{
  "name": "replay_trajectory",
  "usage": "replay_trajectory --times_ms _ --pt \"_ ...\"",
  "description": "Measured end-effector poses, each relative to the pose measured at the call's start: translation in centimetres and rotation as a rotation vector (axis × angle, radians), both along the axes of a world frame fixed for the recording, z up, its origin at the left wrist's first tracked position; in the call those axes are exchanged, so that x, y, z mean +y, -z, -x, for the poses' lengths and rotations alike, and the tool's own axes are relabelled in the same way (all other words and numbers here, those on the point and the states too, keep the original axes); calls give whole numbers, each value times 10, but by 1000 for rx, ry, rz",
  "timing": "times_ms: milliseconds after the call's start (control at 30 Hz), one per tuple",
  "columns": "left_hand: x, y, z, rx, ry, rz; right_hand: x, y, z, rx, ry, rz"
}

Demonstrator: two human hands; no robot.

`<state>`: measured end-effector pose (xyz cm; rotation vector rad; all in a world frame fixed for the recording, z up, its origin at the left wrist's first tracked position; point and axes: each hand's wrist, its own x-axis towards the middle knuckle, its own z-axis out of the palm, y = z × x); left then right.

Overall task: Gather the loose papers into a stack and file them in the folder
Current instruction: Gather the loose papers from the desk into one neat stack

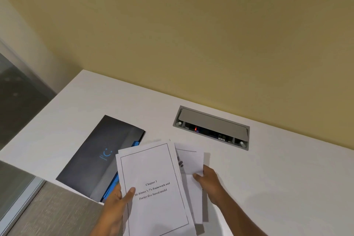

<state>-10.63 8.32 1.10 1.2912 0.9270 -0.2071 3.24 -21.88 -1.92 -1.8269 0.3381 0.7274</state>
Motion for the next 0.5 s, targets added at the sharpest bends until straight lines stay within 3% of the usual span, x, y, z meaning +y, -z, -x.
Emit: replay_trajectory --times_ms 133,267,500 --pt "-15 -11 -9 12 103 -25 -25 -16 11 152 -13 -162" --pt "-29 -8 -19 58 233 -60 -34 -32 21 182 -55 -289" --pt "-55 -9 -32 109 369 -69 -39 -59 35 196 -168 -312"
